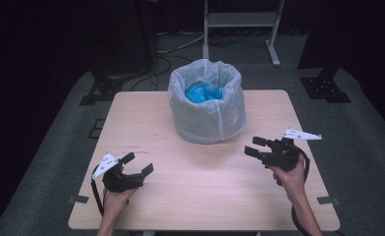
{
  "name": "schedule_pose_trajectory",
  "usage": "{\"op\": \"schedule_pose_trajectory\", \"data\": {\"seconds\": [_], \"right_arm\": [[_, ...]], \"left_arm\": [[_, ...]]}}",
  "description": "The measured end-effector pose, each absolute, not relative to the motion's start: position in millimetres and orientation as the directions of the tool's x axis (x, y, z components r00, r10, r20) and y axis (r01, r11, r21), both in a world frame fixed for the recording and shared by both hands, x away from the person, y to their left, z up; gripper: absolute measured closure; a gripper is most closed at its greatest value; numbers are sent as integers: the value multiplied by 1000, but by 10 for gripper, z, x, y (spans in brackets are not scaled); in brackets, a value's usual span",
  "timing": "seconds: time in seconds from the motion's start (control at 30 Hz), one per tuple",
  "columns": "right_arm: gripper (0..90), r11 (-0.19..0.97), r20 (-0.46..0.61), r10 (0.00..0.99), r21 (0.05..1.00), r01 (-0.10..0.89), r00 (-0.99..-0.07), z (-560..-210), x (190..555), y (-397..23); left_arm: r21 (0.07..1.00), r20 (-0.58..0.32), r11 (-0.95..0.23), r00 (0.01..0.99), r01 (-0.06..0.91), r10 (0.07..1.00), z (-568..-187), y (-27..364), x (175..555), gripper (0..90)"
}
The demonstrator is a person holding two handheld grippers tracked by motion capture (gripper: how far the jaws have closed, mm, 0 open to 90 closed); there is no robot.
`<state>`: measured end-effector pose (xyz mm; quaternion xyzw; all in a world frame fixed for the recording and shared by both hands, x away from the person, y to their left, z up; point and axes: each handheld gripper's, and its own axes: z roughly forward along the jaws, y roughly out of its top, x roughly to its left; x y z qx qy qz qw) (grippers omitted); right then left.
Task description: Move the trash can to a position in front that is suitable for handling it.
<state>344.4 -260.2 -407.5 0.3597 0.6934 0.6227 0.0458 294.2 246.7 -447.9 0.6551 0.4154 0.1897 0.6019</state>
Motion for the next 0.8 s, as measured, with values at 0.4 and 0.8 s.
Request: {"op": "schedule_pose_trajectory", "data": {"seconds": [0.4,0.8], "right_arm": [[258,62,306,509,919,389,-804,-3520,3842,-2079],[258,161,230,501,922,351,-834,-3181,4292,-1519]], "left_arm": [[943,-286,121,570,310,771,-4460,2576,2944,7],[943,-282,117,565,310,776,-4474,2570,2955,7]]}}
